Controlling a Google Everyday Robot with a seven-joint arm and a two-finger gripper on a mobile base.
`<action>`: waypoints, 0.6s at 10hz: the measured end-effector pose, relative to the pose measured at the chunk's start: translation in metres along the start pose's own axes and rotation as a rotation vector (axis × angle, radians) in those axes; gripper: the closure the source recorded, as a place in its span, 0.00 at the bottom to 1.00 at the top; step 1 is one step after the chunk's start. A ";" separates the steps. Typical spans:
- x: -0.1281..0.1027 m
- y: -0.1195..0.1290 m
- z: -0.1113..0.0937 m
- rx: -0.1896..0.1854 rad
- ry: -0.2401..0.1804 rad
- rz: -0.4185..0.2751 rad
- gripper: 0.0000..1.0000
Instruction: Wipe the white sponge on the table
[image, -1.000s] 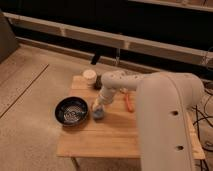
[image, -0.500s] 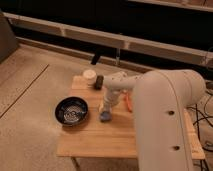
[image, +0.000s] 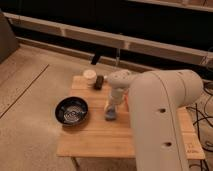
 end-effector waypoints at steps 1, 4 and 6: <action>-0.007 -0.012 -0.001 0.028 0.009 0.017 0.81; -0.026 -0.029 -0.001 0.100 0.036 0.029 0.81; -0.047 -0.027 -0.004 0.166 0.032 -0.006 0.81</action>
